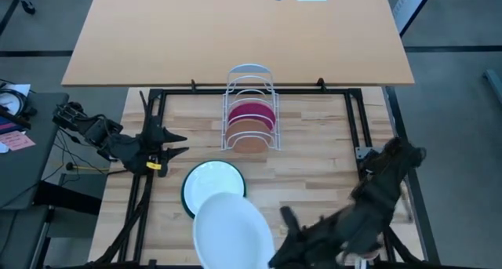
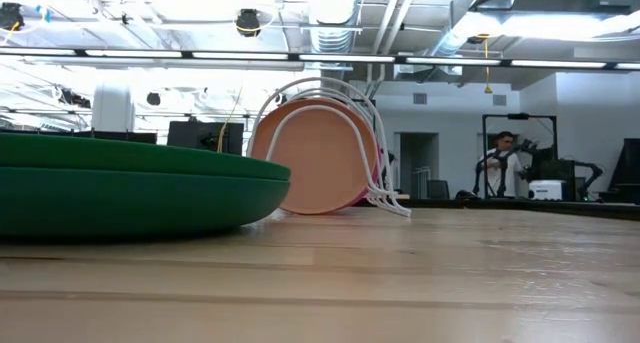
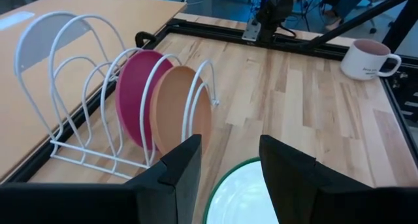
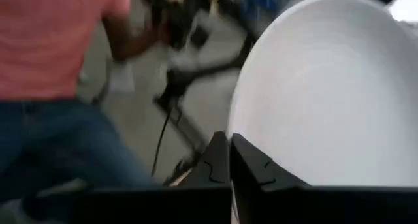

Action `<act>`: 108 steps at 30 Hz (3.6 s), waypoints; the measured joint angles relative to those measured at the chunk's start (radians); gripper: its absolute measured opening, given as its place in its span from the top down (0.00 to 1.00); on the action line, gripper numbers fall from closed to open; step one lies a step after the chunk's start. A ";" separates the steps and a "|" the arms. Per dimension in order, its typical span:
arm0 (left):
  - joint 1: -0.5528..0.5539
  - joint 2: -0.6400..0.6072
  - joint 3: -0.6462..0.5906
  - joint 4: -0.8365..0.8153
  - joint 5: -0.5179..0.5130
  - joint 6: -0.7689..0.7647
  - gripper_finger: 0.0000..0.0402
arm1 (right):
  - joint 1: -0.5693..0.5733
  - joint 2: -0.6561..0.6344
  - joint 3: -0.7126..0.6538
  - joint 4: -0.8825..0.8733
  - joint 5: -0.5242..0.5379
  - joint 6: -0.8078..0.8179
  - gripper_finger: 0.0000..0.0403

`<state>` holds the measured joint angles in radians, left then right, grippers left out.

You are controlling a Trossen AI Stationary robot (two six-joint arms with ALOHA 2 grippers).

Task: Sort dishes
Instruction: Put the white plate on the dish rack

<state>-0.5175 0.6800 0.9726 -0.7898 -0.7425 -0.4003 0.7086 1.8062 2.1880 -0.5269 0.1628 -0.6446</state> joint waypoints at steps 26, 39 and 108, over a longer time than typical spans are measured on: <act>0.000 0.001 0.000 0.004 -0.003 0.023 0.63 | -0.858 -0.202 -0.016 0.433 -1.144 0.390 1.00; 0.000 0.001 0.000 0.003 -0.004 0.024 0.63 | -0.853 -0.264 -0.427 0.621 -1.152 0.325 1.00; 0.147 0.126 0.000 0.464 -0.179 0.325 0.63 | -0.577 -0.390 -1.279 1.043 0.180 -0.091 1.00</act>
<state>-0.3704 0.8055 0.9726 -0.3258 -0.9214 -0.0752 0.1319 1.4162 0.9090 0.5160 0.3430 -0.7358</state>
